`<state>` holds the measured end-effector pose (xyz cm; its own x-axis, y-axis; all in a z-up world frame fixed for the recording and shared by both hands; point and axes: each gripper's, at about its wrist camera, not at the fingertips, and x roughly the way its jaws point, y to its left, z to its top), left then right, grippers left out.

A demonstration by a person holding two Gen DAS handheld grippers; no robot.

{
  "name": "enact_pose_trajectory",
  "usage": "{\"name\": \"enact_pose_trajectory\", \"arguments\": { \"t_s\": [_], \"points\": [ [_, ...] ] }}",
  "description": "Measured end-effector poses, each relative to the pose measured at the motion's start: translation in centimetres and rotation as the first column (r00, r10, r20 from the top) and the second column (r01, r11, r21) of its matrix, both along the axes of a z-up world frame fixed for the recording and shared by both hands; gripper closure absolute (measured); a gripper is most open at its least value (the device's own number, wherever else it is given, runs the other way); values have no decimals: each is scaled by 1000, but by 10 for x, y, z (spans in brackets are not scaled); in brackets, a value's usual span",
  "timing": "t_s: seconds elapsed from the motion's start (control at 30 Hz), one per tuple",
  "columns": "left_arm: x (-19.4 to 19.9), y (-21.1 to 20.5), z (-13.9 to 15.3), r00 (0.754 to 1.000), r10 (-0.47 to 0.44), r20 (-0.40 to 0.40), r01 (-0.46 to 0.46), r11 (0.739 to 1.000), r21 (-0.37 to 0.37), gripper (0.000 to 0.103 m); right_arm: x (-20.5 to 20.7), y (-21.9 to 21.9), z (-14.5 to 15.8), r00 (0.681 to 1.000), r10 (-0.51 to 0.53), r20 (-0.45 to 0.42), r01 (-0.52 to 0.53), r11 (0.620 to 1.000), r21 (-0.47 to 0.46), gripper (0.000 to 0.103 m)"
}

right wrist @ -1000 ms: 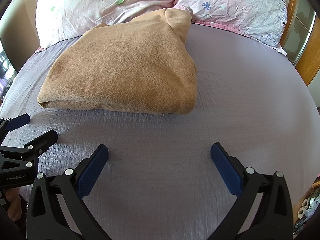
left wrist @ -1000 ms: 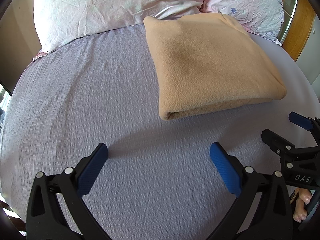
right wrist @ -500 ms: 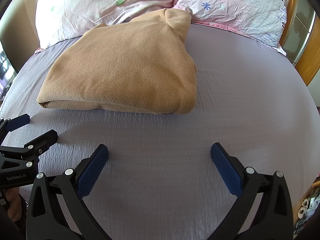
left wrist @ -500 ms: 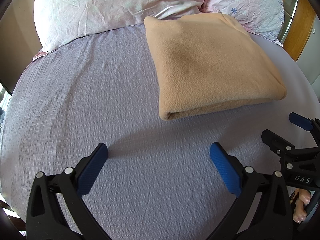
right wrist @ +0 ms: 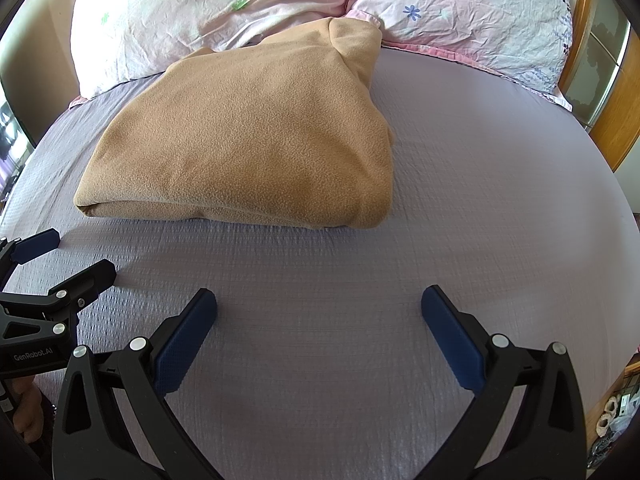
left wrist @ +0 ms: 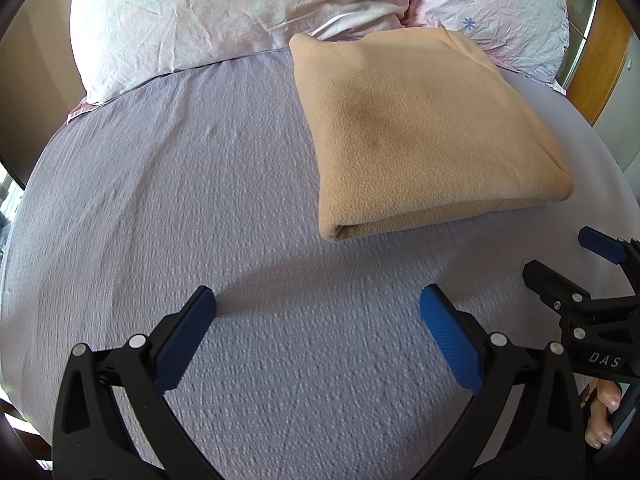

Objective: Fold small clothes

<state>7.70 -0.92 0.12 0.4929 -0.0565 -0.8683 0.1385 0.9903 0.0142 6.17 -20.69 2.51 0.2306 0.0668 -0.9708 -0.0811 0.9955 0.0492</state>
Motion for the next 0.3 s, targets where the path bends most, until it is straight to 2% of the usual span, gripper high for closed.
{"name": "enact_pose_trajectory", "arguments": {
  "t_s": [0.3],
  "points": [
    [-1,0,0,1000,0,8,0,1000,0,2,1,-1,0,1000,4,-1,-4,1000,1,1]
  ]
}}
